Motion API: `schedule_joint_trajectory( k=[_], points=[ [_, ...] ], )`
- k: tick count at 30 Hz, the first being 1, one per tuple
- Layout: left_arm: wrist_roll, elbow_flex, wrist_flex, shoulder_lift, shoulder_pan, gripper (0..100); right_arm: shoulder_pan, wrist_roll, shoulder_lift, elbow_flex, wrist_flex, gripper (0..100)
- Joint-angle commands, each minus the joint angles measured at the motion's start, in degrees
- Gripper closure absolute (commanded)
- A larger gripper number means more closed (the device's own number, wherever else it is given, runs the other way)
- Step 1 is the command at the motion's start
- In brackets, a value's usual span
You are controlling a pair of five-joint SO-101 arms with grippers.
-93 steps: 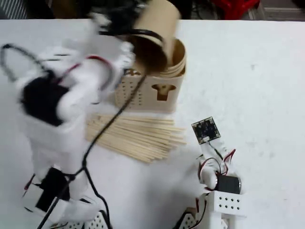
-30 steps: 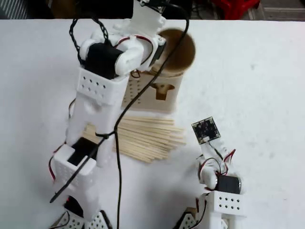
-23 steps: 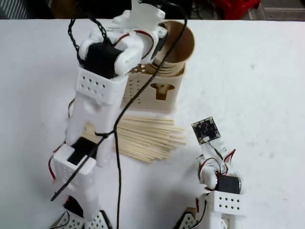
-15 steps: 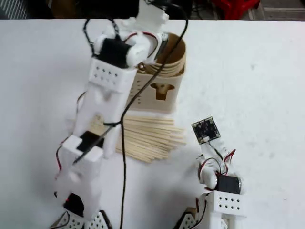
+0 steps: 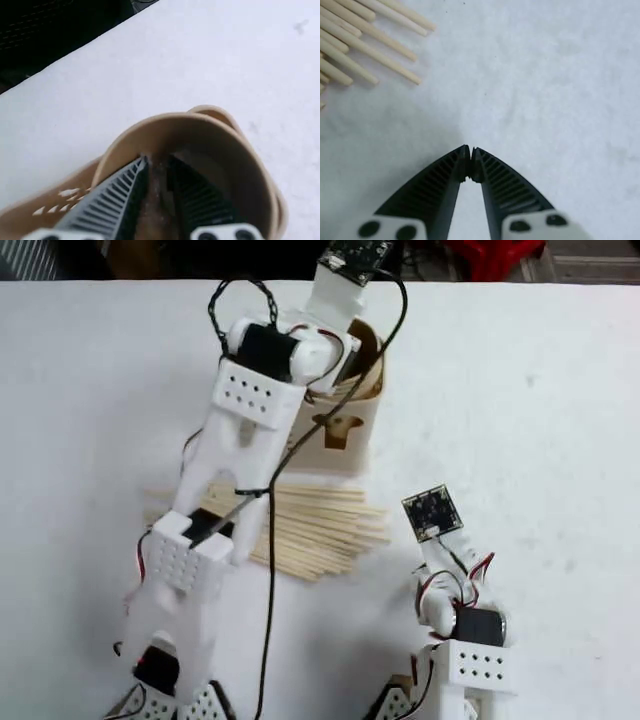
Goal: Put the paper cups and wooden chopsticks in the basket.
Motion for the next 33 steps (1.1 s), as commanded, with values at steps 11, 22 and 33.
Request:
schedule_joint_trajectory(
  k=[11, 22, 33],
  points=[
    [-4.22, -21.36, 10.55, -12.0, -4.18, 91, -0.48, 0.0, -0.4, -0.35, -1.1, 97.8],
    [-6.51, 1.14, 12.13, -14.55, -20.62, 79, -0.48, 0.0, -0.4, -0.35, -1.1, 97.8],
    [-8.44, 17.76, 11.78, -14.2, -20.53, 92, -0.48, 0.0, -0.4, -0.35, -1.1, 97.8]
  ],
)
